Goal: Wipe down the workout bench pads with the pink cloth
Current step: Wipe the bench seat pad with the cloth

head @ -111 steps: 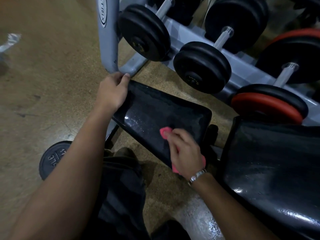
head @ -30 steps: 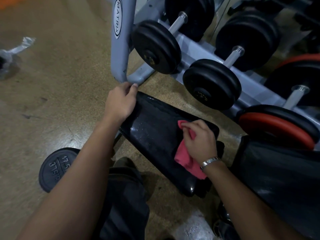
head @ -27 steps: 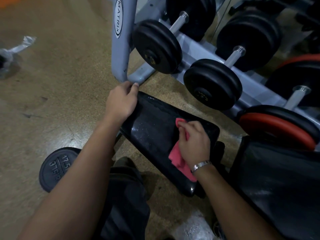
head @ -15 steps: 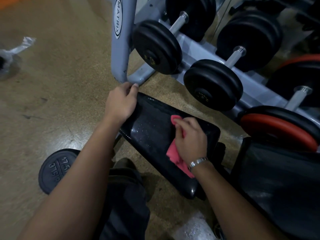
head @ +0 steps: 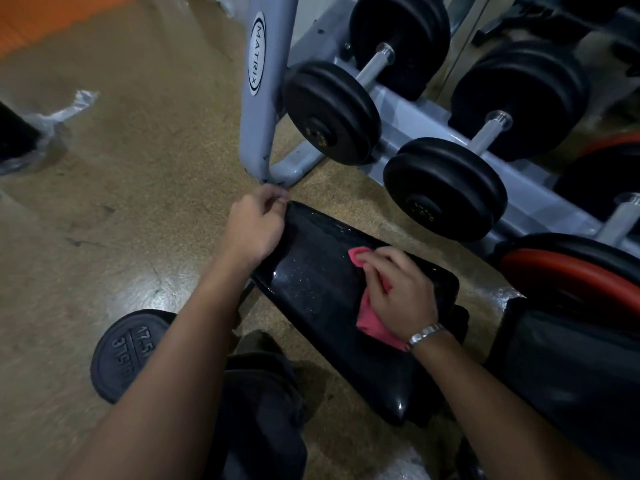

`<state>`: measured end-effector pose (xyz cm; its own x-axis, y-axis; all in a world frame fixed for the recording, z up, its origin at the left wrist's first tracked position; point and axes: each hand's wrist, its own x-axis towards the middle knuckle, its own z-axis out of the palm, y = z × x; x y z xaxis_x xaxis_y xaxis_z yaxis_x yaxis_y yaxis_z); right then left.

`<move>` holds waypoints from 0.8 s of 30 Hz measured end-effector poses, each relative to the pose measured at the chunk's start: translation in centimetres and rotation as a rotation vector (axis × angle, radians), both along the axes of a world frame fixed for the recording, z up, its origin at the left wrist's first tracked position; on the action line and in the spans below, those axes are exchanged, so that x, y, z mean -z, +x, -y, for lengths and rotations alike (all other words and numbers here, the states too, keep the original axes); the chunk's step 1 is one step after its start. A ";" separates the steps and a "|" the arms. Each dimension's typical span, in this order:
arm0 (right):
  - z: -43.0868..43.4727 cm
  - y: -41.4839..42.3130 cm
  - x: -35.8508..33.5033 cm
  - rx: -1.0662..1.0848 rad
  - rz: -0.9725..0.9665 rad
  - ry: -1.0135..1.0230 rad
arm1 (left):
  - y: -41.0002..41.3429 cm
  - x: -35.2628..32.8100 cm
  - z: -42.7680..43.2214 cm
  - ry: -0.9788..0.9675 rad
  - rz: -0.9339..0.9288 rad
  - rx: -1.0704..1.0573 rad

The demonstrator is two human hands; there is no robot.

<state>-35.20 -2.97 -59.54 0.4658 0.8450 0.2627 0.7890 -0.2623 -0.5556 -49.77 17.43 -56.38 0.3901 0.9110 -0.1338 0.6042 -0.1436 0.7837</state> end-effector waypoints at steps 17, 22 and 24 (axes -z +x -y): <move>-5.6 0.4 -0.4 0.232 -0.059 -0.152 | 0.3 -0.5 0.1 0.003 -0.011 -0.011; -2.2 -0.1 -0.3 0.015 -0.042 -0.025 | 0.3 -0.6 0.0 -0.010 0.001 -0.019; -2.9 1.2 -0.1 0.056 -0.032 -0.063 | 0.3 -0.7 0.1 0.007 -0.004 -0.018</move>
